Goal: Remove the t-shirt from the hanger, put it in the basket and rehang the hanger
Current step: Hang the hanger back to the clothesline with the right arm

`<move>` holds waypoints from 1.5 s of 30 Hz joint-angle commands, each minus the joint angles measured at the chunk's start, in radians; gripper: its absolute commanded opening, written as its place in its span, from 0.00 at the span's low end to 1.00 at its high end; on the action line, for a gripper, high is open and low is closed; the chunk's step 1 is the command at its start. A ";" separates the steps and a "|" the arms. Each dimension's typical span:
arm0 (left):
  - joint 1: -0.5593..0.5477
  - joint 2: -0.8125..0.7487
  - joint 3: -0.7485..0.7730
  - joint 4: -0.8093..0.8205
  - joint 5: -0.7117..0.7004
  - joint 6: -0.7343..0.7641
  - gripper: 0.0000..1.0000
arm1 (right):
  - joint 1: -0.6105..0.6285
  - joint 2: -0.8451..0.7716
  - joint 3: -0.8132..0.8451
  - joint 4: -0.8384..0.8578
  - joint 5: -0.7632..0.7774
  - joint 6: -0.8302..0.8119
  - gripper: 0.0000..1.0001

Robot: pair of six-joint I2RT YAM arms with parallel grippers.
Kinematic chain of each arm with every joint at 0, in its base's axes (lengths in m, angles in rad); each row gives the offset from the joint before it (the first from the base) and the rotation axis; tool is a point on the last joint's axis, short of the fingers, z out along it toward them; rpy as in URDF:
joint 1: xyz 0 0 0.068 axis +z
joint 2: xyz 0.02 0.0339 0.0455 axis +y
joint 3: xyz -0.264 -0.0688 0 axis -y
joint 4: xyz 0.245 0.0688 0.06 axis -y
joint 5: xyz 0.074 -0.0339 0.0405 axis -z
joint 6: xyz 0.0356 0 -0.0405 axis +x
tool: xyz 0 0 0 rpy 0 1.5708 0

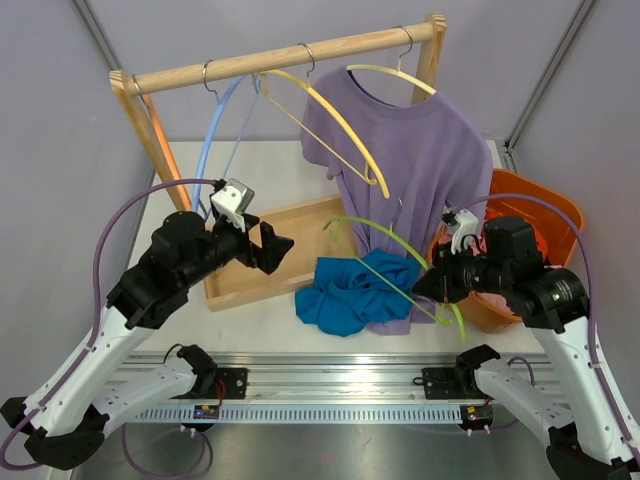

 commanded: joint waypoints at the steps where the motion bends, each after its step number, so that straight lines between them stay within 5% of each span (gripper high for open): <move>1: 0.002 -0.007 0.011 0.033 -0.015 0.019 0.99 | -0.012 0.035 0.075 0.159 0.049 -0.022 0.00; 16: 0.002 -0.034 0.005 0.019 -0.021 0.024 0.99 | -0.015 0.383 0.529 0.193 0.077 -0.520 0.00; 45: 0.002 -0.060 -0.018 0.034 -0.010 0.018 0.99 | -0.035 0.918 1.283 0.060 0.072 -0.394 0.00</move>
